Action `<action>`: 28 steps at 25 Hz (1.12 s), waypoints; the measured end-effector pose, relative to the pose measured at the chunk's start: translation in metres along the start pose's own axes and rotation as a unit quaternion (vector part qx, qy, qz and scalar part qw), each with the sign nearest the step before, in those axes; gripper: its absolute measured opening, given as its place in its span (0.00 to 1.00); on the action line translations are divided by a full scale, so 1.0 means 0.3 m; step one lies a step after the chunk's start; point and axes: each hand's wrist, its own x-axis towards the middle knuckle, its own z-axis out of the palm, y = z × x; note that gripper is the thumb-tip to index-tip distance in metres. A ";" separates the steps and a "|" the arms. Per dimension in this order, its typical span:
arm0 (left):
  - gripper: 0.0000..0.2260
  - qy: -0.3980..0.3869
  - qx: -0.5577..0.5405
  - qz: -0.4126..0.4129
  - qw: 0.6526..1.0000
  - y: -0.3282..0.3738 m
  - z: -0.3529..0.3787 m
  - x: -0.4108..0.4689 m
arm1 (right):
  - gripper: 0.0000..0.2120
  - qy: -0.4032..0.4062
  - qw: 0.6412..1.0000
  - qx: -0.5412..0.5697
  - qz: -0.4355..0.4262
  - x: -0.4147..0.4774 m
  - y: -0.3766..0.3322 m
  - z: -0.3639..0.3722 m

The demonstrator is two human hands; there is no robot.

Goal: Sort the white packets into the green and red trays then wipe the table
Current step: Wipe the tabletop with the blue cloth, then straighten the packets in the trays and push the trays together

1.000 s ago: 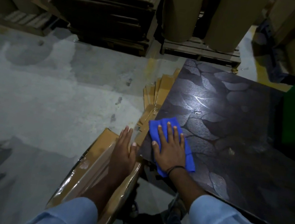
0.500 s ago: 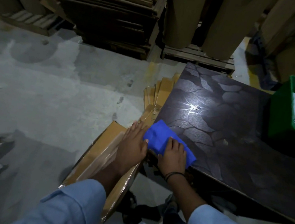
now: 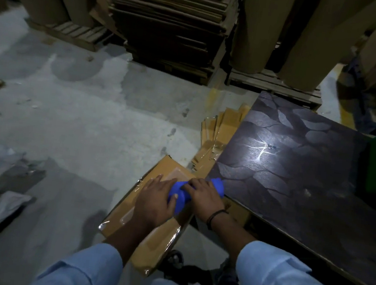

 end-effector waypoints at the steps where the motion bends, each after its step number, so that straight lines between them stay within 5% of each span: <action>1: 0.22 0.008 0.005 -0.005 1.000 -0.022 0.014 -0.043 | 0.20 -0.011 1.000 0.000 -0.013 0.025 -0.015 0.006; 5: 0.22 0.026 0.024 -0.076 0.996 -0.059 0.046 -0.162 | 0.19 -0.062 0.992 -0.038 -0.104 0.126 -0.082 0.063; 10: 0.26 -0.091 0.058 -0.204 0.973 -0.069 0.074 -0.210 | 0.25 -0.119 0.985 -0.063 -0.105 0.178 -0.106 0.120; 20: 0.23 -0.088 0.062 -0.193 0.975 -0.049 0.069 -0.165 | 0.39 -0.250 0.961 -0.092 -0.072 0.190 -0.074 0.115; 28: 0.19 -0.062 0.071 -0.128 0.987 0.031 -0.007 -0.010 | 0.35 -0.105 0.994 -0.027 -0.032 0.160 0.018 -0.003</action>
